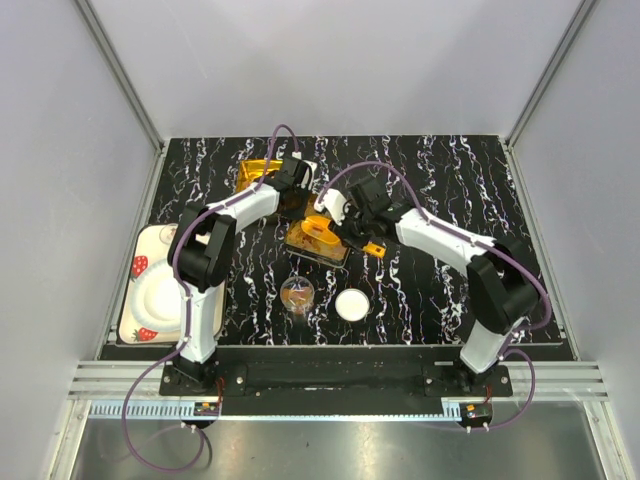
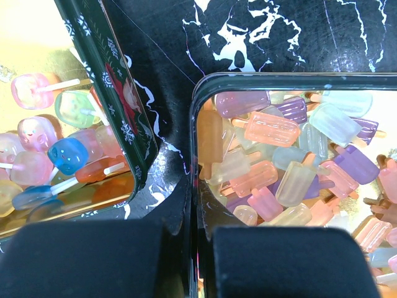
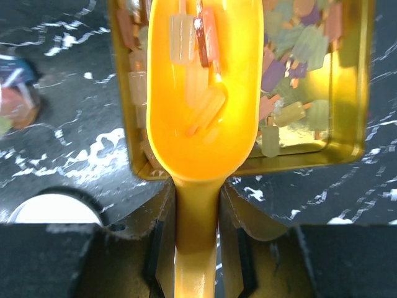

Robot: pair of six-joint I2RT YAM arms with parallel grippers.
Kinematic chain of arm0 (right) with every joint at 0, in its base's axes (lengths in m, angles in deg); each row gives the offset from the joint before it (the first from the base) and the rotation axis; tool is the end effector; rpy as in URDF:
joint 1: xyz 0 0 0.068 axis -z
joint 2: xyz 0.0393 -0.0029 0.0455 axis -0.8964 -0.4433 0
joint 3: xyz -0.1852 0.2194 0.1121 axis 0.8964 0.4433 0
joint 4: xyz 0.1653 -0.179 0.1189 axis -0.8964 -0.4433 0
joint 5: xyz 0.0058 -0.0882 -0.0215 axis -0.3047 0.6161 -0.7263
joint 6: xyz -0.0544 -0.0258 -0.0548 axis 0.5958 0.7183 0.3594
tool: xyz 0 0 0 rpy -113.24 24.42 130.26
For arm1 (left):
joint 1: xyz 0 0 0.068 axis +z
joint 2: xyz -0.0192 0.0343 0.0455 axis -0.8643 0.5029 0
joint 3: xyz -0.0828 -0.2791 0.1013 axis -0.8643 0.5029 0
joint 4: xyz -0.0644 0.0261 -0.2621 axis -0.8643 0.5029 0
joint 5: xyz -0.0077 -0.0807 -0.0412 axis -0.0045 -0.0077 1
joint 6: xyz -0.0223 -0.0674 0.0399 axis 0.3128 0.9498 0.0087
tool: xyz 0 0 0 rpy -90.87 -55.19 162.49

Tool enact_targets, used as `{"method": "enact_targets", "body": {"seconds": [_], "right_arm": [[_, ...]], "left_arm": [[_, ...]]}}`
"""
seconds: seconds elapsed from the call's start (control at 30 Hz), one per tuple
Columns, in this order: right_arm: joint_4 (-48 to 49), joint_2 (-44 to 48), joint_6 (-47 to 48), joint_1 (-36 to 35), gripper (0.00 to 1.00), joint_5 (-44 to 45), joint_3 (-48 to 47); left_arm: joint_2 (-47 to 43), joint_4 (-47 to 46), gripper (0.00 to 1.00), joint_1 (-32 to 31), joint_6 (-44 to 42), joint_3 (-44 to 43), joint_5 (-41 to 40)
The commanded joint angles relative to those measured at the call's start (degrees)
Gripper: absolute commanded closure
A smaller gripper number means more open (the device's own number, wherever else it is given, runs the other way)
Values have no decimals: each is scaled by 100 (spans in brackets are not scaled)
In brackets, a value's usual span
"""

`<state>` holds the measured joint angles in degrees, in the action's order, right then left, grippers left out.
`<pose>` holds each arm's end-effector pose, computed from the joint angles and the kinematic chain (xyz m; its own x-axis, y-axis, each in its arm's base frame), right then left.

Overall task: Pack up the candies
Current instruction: Scoop the fake candies from the storage box, then place the fake candies in the packing bottle.

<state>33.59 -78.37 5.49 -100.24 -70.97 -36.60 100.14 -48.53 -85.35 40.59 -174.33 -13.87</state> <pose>0.3250 0.2601 0.2300 -0.1957 -0.7583 -0.6218 -0.9128 0.3726 -0.1671 0.4506 -0.2128 0.1723 -0.7933 0.2654 -0.5480 0.3349 0.9418 -0.0286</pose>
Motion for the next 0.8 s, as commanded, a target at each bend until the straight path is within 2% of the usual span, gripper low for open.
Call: {"method": "enact_targets", "body": {"seconds": [0.0, 0.4, 0.6, 0.77], "right_arm": [[-392, 770, 335, 17, 100, -342, 9], [-1430, 1721, 986, -36, 100, -167, 158], [-1659, 1976, 1267, -685, 100, 457, 317], [-1949, 1941, 1259, -1256, 100, 572, 141]], "left_arm": [[-269, -379, 100, 14, 97, -107, 156], [-269, -387, 100, 14, 105, -134, 156], [-234, -387, 100, 5, 97, -125, 156], [-226, -387, 100, 14, 79, -107, 139]]}}
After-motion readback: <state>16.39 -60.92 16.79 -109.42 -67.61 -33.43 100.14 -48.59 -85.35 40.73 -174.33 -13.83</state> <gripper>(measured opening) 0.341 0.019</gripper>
